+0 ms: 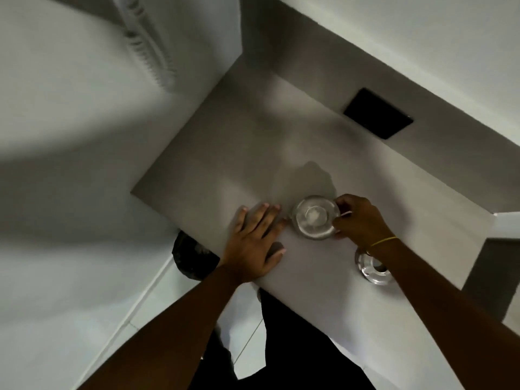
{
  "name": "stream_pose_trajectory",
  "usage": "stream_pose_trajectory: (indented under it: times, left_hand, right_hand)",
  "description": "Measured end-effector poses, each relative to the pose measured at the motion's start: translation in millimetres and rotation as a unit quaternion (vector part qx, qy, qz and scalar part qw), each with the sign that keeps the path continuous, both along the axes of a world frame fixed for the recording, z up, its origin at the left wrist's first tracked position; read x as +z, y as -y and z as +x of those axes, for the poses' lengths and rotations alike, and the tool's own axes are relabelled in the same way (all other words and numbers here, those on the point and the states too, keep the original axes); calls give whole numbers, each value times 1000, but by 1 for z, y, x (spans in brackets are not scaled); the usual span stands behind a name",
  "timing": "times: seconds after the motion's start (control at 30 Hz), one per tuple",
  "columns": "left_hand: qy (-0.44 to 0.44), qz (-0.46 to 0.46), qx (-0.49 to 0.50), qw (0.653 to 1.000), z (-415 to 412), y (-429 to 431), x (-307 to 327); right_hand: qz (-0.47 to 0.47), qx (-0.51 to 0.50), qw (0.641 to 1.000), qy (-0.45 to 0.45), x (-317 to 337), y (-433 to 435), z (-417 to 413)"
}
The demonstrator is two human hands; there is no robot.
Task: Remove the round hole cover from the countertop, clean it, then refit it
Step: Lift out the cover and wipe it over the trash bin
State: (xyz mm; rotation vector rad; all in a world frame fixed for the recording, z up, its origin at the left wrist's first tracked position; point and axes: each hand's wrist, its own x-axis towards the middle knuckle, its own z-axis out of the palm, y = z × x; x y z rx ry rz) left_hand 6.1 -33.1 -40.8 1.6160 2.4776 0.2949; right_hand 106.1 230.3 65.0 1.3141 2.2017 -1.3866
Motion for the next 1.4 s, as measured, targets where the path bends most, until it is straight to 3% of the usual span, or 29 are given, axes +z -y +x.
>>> stream_pose_trajectory:
  times: [0.2,0.37,0.53,0.63,0.73,0.8,0.9,1.07,1.23,1.4]
  left_hand:
    - [16,15,99,995,-3,85,-3]
    - [27,9,167,986,1,184,-23]
    - [49,-17,237,970,15,282,-75]
    - [71,-27,253,964,32,327,-117]
    - [99,-36,263,959,47,357,-163]
    - [115,-46,276,953,56,373,-205]
    - [123,-50,290,948,66,382,-252]
    - [124,-50,302,944,79,384,-314]
    - [142,-49,312,938,86,380,-336]
    - [147,-57,308,938,90,385,-339]
  right_hand:
    - [-89,-53,991,-88,10,85,-44]
    - [-100,-75,982,-143,-3,196,-68]
    - [60,-30,972,-225,-48,297,-74]
    - [175,47,942,-283,-95,342,-70]
    - [234,160,921,-267,-176,368,-73]
    - [286,277,889,-226,-249,376,-80]
    - [383,449,790,-168,-336,374,-95]
    - [398,627,665,-77,-418,373,-122]
    - [370,701,610,-4,-443,388,-138]
    - [361,729,581,11,-449,392,-142]
